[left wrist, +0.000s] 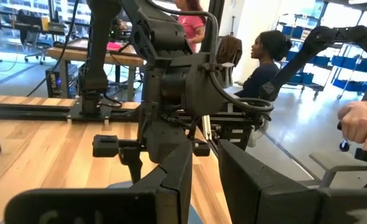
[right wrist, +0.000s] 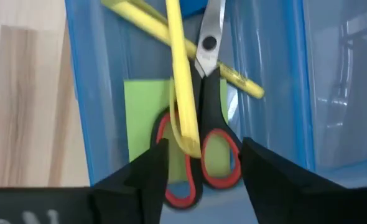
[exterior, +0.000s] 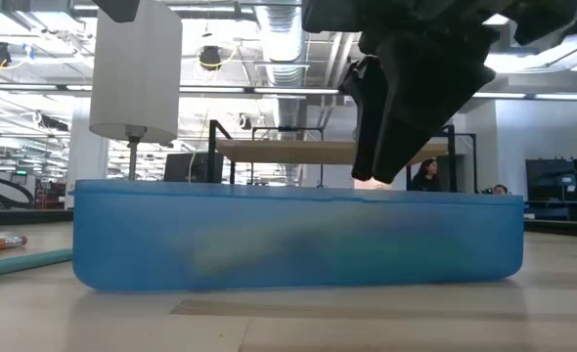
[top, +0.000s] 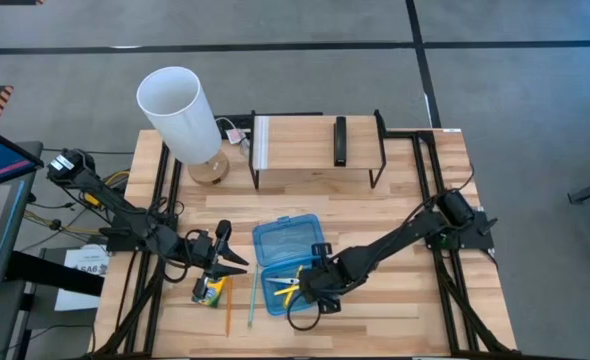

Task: Pack school essentials
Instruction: Put the light blue pencil into the blue supply box

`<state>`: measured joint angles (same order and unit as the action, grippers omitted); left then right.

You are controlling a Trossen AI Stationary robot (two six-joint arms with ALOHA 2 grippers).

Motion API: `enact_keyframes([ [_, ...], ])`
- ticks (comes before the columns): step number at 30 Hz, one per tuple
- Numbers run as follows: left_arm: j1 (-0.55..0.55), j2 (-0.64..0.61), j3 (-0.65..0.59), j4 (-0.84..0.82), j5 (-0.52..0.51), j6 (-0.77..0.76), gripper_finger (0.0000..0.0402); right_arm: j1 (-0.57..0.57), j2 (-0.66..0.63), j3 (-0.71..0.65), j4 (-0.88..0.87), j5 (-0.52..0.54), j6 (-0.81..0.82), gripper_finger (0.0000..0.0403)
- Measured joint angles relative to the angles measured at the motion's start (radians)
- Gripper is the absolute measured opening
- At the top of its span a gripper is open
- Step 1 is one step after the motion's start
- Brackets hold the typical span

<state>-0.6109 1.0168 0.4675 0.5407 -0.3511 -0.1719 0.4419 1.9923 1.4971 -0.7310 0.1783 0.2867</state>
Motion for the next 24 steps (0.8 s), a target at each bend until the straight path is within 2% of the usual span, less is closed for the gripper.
enact_keyframes([
  [3,-0.002,0.000,0.000,-0.008,0.011,-0.045,0.0066,0.000,-0.015,-0.001,-0.025,0.001,0.004,0.0219],
  [7,-0.022,0.000,0.000,-0.075,0.021,-0.160,0.0066,0.007,-0.048,0.000,-0.033,0.002,0.037,0.0223],
  [17,-0.143,-0.001,0.001,-0.377,-0.201,-0.508,0.0066,0.048,-0.137,0.000,-0.049,0.110,0.059,0.0195],
  [20,-0.161,-0.001,0.002,-0.507,-0.237,-0.643,0.0066,0.050,-0.145,0.000,-0.046,0.126,0.061,0.0192],
  [24,-0.157,-0.001,0.045,-0.797,-0.248,-0.841,0.0066,0.046,-0.141,0.000,-0.040,0.136,0.063,0.0193],
])
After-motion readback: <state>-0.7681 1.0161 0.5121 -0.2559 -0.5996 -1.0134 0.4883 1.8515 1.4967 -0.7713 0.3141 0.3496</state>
